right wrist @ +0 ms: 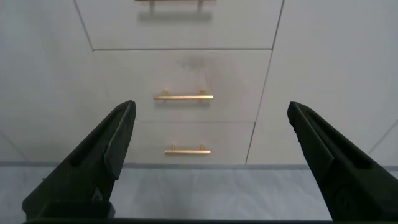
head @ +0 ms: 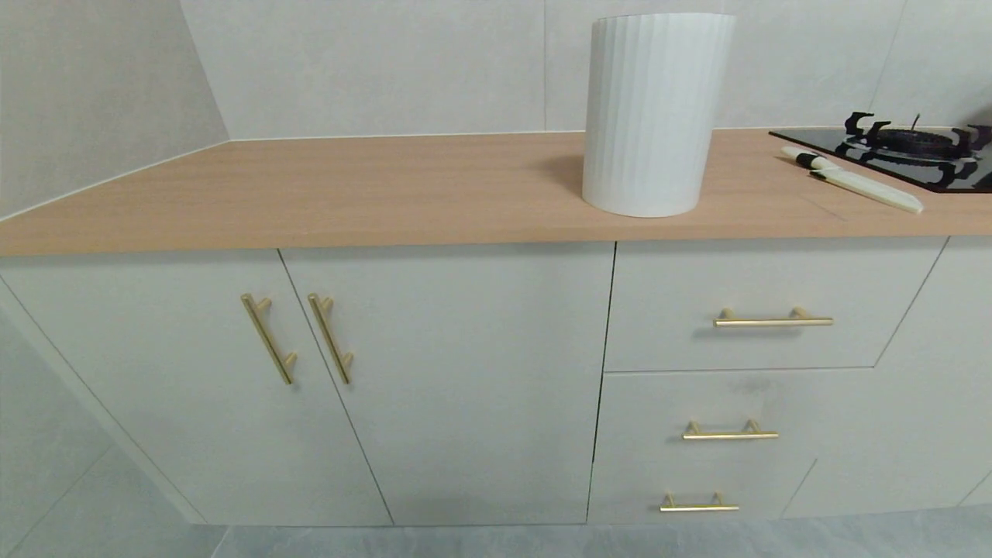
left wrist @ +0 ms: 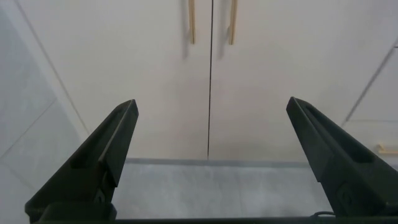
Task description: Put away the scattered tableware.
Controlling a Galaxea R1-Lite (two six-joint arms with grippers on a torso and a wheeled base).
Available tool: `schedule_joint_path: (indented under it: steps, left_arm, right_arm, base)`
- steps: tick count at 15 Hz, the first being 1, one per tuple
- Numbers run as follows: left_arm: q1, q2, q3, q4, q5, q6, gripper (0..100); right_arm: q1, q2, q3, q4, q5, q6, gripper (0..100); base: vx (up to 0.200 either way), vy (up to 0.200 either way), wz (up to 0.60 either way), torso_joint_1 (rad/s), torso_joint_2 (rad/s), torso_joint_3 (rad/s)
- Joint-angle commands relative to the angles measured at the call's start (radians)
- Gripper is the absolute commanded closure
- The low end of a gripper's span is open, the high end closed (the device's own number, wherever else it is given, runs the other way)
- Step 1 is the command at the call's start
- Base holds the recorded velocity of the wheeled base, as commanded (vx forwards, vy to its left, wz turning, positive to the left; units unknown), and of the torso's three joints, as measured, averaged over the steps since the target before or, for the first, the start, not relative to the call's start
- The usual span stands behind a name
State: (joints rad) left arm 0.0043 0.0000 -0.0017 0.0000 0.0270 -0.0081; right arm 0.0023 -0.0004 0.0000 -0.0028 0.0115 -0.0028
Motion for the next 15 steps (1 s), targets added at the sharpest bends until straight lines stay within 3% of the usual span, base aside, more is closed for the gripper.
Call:
schedule_joint_path:
  steps: [1, 2, 15]
  left_arm:
    - [0.0, 0.0, 0.0, 0.0, 0.001, 0.0, 0]
    - [0.0, 0.0, 0.0, 0.0, 0.001, 0.0, 0]
    - [0.0, 0.0, 0.0, 0.0, 0.001, -0.001, 0]
  right_arm:
    - [0.001, 0.002, 0.0, 0.0, 0.001, 0.0, 0]
    - [0.001, 0.002, 0.0, 0.0, 0.001, 0.0, 0]
    - [0.001, 0.002, 0.0, 0.0, 0.001, 0.0, 0]
  base:
    - [0.2, 0.0, 0.0, 0.002, 0.0, 0.002]
    - [0.2, 0.0, 0.0, 0.002, 0.01, 0.002]
    - [0.0, 0.0, -0.05, 0.0, 0.0, 0.0]
